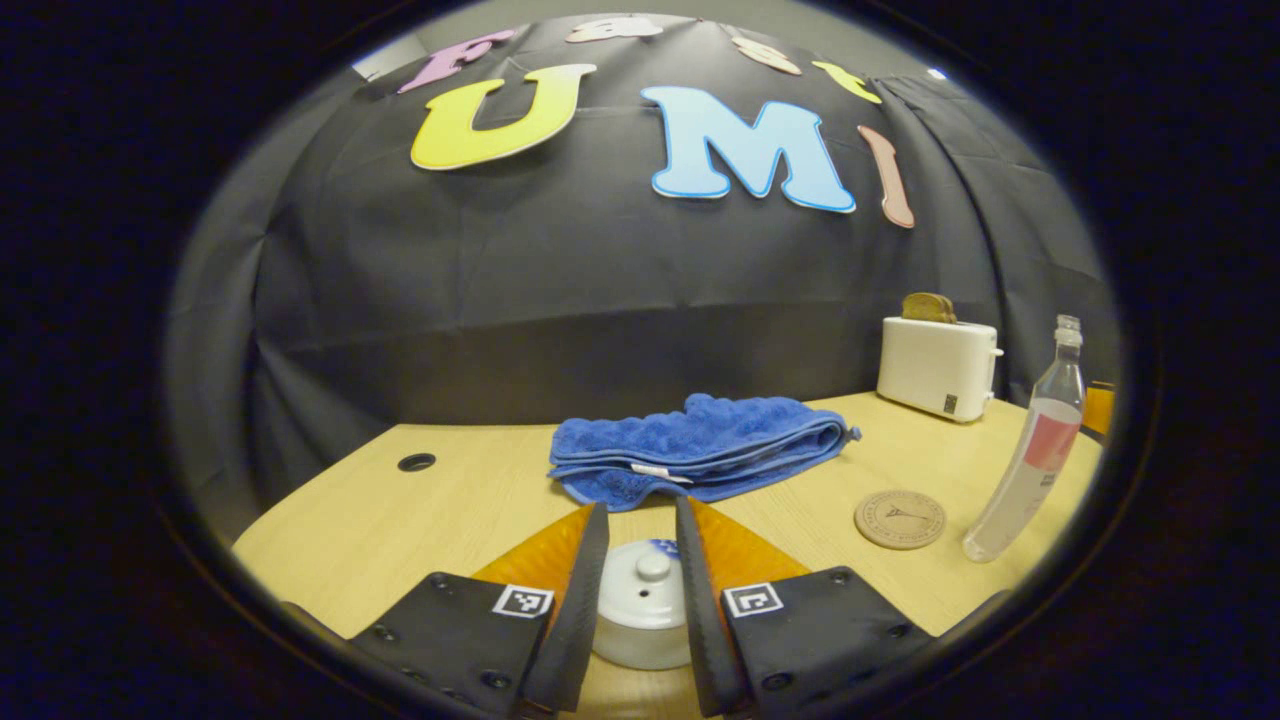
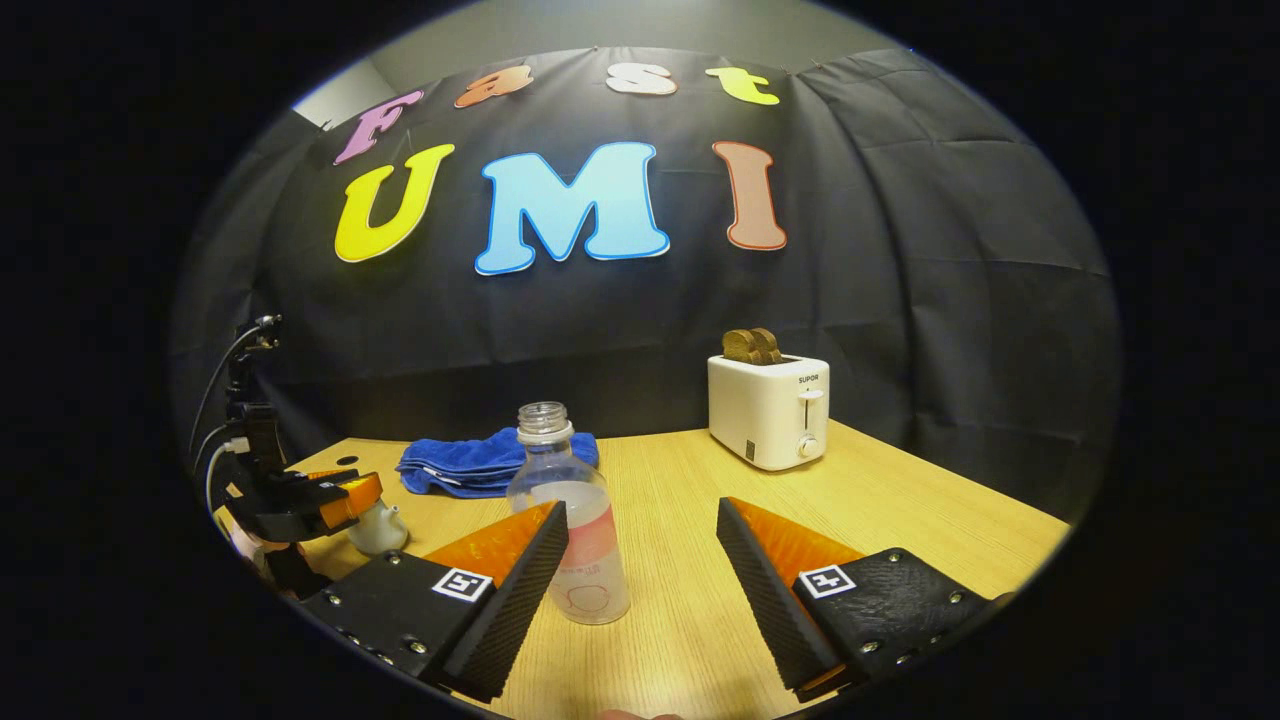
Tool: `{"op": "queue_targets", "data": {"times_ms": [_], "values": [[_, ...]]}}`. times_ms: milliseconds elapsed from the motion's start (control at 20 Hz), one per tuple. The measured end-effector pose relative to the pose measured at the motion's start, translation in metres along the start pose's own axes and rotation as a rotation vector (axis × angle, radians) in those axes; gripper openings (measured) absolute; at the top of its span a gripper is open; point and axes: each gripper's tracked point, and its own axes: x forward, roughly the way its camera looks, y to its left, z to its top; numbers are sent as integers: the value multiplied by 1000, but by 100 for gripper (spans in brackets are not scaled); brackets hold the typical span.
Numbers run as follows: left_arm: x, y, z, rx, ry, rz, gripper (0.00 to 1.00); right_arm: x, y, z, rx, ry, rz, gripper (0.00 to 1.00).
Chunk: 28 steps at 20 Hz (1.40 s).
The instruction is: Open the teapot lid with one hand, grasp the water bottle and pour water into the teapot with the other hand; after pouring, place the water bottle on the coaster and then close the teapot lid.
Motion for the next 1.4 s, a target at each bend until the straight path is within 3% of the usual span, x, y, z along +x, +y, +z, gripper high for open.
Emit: {"op": "queue_targets", "data": {"times_ms": [50,150,350,600,650,950,1150,1400], "values": [[-3,0,9,1,-7,-2,48,0,0,-1,4,4,1,96],[1,-1,3,3,-15,-1,27,1,3,-3,10,10,10,96],[2,-3,3,46,-17,3,14,1,5,-7,6,18,19,96],[2,3,10,8,-50,3,14,1,10,-11,4,23,35,96],[2,5,14,-22,-66,-7,6,1,11,-10,2,24,39,96],[-9,12,38,-52,-119,-22,6,4,16,-13,-2,27,48,96],[-12,33,45,-40,-140,9,6,5,24,-16,-13,33,63,96],[-17,89,34,-47,-126,100,6,8,37,-22,-38,45,94,96]]}}
